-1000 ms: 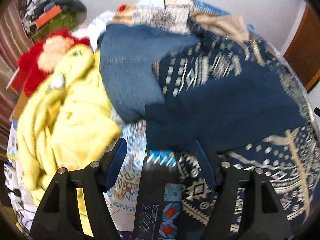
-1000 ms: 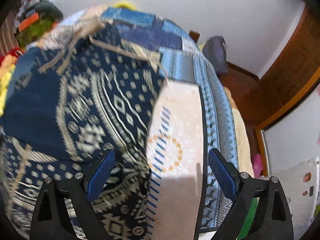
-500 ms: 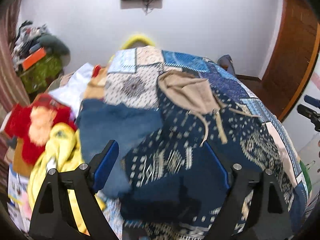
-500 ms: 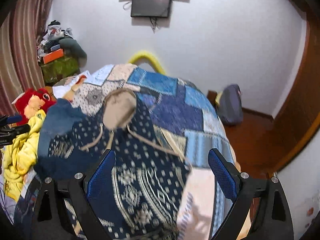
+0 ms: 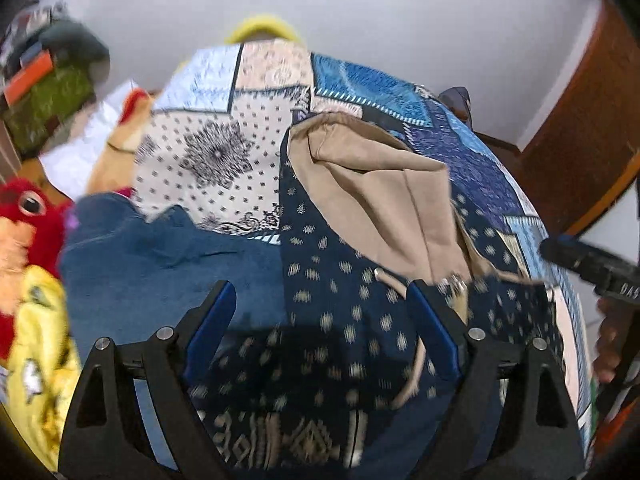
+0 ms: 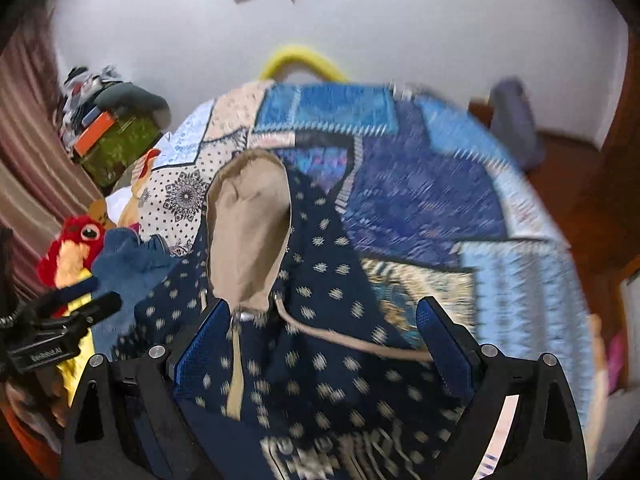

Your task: Fold large clothes

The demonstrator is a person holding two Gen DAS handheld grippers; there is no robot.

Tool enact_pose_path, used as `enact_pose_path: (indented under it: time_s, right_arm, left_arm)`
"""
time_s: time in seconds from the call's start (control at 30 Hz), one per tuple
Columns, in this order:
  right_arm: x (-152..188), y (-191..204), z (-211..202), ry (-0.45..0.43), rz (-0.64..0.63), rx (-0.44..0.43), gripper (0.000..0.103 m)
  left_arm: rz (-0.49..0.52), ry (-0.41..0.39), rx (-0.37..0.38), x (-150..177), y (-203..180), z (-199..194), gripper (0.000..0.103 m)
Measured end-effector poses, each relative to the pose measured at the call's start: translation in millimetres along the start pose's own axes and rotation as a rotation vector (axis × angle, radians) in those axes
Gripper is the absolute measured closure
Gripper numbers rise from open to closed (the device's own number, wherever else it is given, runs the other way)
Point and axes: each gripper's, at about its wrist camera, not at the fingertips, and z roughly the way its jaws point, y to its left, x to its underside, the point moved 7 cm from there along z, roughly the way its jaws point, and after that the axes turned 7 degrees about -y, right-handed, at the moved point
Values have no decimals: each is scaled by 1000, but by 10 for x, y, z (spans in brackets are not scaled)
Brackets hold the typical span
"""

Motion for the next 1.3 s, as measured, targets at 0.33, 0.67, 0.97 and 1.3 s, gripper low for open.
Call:
enact_pose_path:
  time_s: [0.33,0.67,0.97,1.3]
  right_arm:
    - [-93,23,958,102,-35,75,21]
    - [-34,23,785,49,-72,36,93]
    - [3,181,-257,-55,-139,-38,96]
    - [878,319,-1450,-75,-168,-116,96]
  left_arm:
    - [-156,136,36,55,192,933,17]
    - [-174,41,48,113,227,863,98]
    - [-3,-100,111,-75,-186,-273,98]
    - [122,-83,173,737,-512,-1267,98]
